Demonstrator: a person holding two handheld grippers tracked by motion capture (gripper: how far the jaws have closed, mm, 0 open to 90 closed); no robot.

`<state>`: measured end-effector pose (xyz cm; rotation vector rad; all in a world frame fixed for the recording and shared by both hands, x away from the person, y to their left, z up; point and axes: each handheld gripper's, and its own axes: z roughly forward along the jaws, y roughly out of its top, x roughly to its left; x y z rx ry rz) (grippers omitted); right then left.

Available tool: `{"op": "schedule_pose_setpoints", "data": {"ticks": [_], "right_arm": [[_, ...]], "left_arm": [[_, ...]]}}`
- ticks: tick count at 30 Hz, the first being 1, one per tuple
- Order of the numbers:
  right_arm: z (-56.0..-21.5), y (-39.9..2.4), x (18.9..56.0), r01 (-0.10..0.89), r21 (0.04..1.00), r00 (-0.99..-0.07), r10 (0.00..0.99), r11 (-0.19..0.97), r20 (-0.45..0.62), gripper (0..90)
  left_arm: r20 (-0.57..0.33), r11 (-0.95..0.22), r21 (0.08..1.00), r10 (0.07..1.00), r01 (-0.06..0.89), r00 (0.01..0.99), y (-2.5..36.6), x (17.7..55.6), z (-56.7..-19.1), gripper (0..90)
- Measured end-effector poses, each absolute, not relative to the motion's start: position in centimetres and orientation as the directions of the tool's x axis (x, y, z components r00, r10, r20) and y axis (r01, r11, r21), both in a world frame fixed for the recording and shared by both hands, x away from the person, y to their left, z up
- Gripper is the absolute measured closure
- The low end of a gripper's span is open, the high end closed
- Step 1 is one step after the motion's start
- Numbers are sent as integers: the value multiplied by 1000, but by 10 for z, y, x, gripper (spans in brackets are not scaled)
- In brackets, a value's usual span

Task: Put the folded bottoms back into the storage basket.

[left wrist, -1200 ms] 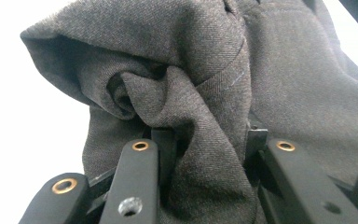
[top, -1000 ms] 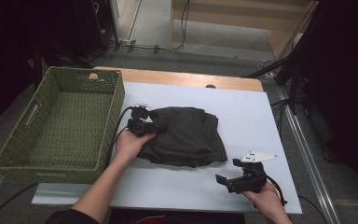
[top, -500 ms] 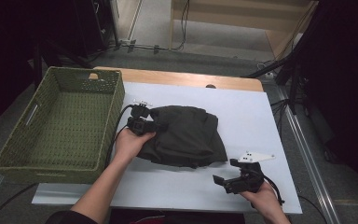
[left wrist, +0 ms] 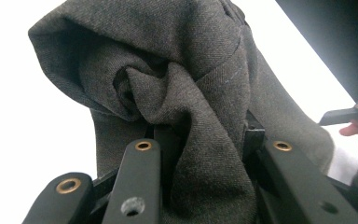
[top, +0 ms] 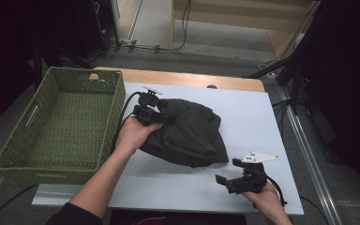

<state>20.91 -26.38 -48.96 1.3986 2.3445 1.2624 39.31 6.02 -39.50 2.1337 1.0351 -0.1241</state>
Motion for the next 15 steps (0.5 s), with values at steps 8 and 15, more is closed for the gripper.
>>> {"op": "schedule_pose_setpoints", "data": {"ticks": [8,15], "right_arm": [[-488,-264,209,662,720,-563,773,209,293,0],[-488,-263,209,659,721,-565,773,212,289,0]], "left_arm": [[-348,-421,598,630,682,694,57,398,-361,704],[-312,-434,628,620,646,720,61,397,-337,704]]}}
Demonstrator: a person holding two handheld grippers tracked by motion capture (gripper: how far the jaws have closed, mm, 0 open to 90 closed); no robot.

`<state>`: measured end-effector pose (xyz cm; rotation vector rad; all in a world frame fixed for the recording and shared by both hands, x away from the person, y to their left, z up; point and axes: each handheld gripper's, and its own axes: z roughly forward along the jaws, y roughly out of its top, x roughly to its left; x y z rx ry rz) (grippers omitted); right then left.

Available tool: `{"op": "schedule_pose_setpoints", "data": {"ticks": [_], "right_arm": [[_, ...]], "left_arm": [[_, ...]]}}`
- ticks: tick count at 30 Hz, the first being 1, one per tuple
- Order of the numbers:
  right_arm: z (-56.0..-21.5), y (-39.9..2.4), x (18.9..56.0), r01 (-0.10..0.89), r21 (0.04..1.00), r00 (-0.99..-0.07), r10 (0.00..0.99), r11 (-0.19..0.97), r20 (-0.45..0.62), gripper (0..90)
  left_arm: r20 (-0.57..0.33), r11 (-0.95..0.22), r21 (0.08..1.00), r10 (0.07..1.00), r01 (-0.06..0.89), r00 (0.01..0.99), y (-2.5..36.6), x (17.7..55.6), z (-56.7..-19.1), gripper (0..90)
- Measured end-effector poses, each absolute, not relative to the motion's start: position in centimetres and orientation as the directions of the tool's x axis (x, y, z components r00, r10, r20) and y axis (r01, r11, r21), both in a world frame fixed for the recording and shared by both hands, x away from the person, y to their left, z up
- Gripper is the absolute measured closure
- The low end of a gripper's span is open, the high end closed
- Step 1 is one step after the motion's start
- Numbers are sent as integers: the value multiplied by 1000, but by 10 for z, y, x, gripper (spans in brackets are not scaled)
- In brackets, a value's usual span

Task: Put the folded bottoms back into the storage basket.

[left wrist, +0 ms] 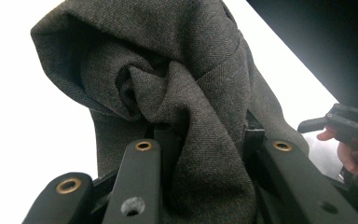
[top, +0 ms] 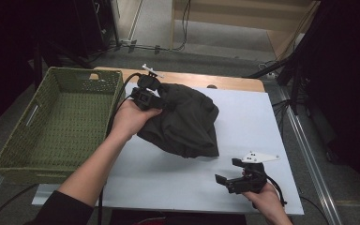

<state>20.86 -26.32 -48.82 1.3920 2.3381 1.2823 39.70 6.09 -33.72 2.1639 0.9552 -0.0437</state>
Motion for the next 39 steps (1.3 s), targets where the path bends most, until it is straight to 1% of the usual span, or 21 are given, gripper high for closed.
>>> {"op": "schedule_pose_setpoints", "data": {"ticks": [6,14,19,25,34,39], "right_arm": [[-488,-264,209,655,726,-564,776,210,284,0],[-487,-264,208,657,726,-560,777,206,287,0],[-487,-263,208,658,724,-563,774,208,289,0],[-488,-262,208,658,723,-565,773,210,290,0],[-488,-262,208,659,723,-563,774,209,289,0],[-488,-262,208,658,723,-563,774,209,289,0]], "left_arm": [[-301,-438,639,614,632,730,68,397,-320,704],[-278,-482,628,593,610,755,73,401,-294,704],[-274,-467,649,593,601,757,80,402,-279,704],[-286,-441,655,606,613,743,95,406,-265,703],[-275,-437,650,628,622,729,112,408,-250,704],[-299,-417,636,643,650,705,122,413,-245,704]]}}
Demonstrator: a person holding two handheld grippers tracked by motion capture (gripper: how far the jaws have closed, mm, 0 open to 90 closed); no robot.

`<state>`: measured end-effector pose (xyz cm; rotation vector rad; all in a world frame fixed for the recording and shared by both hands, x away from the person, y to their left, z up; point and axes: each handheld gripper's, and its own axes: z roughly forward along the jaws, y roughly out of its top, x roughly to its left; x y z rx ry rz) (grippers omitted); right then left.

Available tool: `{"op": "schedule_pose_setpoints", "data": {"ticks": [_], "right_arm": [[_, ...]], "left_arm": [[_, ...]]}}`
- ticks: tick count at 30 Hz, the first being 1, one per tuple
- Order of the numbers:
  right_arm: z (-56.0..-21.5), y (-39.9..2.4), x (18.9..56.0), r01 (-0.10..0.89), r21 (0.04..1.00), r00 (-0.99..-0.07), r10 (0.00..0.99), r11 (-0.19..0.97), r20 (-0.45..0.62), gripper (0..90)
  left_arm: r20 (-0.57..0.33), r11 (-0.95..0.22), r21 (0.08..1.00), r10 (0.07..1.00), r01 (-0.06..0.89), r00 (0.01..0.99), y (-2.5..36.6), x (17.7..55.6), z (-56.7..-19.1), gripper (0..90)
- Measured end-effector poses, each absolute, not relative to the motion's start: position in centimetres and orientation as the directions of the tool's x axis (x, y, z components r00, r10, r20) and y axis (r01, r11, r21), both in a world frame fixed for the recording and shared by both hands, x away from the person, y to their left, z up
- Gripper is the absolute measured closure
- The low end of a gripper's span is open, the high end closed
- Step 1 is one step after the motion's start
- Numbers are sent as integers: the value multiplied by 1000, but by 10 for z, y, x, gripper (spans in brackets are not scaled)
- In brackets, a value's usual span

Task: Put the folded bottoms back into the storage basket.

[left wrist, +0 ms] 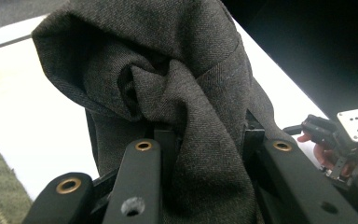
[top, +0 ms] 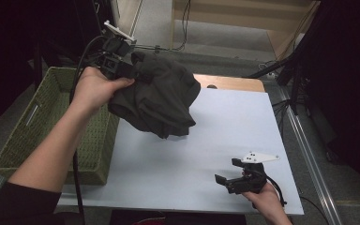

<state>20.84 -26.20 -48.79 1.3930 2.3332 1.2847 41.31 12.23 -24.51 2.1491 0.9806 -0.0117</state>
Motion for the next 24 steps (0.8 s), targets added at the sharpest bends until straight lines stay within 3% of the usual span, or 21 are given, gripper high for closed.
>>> {"op": "schedule_pose_setpoints", "data": {"ticks": [24], "right_arm": [[-489,-262,209,663,720,-558,776,205,293,0]], "left_arm": [[-342,-327,665,666,671,663,175,416,-211,703]]}}
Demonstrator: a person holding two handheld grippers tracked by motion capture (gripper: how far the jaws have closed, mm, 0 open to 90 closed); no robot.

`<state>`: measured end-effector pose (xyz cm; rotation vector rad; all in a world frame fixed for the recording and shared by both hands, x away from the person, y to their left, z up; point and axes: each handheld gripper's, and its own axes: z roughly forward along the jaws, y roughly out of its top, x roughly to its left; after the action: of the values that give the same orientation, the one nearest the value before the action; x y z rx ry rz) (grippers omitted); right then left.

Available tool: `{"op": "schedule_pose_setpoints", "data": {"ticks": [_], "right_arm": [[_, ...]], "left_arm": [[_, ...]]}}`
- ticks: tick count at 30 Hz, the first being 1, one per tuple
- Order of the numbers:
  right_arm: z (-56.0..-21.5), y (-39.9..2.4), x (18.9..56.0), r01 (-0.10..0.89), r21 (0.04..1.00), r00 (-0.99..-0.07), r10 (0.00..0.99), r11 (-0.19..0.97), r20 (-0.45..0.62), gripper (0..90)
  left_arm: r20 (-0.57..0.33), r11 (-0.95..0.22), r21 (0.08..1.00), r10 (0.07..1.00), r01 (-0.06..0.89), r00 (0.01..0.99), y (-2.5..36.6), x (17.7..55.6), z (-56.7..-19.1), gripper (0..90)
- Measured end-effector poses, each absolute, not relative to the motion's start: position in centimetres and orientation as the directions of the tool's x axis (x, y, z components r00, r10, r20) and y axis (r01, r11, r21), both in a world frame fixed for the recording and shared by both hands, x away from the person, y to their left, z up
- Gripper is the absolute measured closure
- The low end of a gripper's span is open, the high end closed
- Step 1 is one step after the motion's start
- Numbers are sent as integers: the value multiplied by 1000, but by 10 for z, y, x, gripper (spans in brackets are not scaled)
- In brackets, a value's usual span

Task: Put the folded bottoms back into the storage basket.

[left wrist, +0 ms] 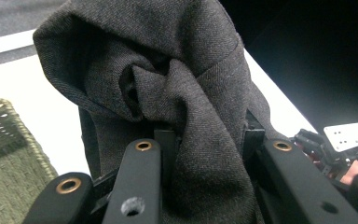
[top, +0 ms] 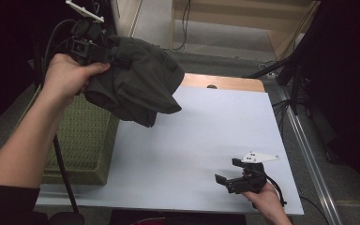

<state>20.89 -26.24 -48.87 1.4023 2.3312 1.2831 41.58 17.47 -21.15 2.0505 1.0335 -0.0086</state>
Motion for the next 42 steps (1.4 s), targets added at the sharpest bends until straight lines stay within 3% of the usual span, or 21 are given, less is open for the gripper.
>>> {"op": "schedule_pose_setpoints", "data": {"ticks": [42], "right_arm": [[-490,-262,209,666,715,-557,780,213,286,0]], "left_arm": [[-407,-79,715,762,695,504,305,403,-191,703]]}}
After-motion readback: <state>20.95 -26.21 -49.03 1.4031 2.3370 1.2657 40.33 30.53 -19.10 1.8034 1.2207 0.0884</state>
